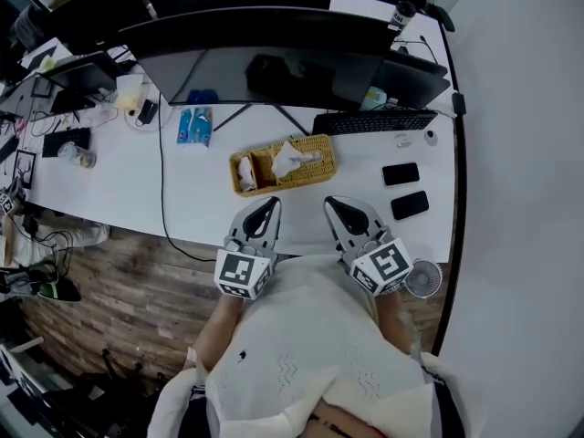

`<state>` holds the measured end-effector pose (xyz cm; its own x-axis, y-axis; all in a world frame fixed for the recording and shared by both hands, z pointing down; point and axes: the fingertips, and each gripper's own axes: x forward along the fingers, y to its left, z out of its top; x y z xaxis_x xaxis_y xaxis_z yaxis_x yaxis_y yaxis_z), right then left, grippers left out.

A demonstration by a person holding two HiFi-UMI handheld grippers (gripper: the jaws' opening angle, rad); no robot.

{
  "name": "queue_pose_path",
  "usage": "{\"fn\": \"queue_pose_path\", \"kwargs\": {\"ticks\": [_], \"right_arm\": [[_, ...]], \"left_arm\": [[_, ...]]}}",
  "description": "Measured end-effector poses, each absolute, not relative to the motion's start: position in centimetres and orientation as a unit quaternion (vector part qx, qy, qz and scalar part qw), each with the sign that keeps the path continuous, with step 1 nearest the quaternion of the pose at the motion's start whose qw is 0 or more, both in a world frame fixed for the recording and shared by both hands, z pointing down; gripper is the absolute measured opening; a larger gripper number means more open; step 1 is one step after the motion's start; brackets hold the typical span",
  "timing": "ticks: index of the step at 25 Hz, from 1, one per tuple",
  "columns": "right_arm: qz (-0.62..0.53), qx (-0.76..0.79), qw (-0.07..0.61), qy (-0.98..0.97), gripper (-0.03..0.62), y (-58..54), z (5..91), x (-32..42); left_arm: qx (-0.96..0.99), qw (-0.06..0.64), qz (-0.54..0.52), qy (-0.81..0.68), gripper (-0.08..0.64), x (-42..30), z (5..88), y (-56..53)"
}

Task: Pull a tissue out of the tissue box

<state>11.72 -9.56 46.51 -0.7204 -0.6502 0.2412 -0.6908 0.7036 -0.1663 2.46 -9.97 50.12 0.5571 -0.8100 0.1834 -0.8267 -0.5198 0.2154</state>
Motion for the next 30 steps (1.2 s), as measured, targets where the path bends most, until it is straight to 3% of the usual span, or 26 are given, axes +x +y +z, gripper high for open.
{"fn": "queue_pose_path", "kwargs": {"ticks": [30], "right_arm": [[0.148, 0.494, 0.121, -0.848, 0.002, -8.2, 47.5, 10.2]], "left_arm": [[0.894, 0.202, 0.077, -0.392, 0.017, 1.4, 57.3, -15.2]]}}
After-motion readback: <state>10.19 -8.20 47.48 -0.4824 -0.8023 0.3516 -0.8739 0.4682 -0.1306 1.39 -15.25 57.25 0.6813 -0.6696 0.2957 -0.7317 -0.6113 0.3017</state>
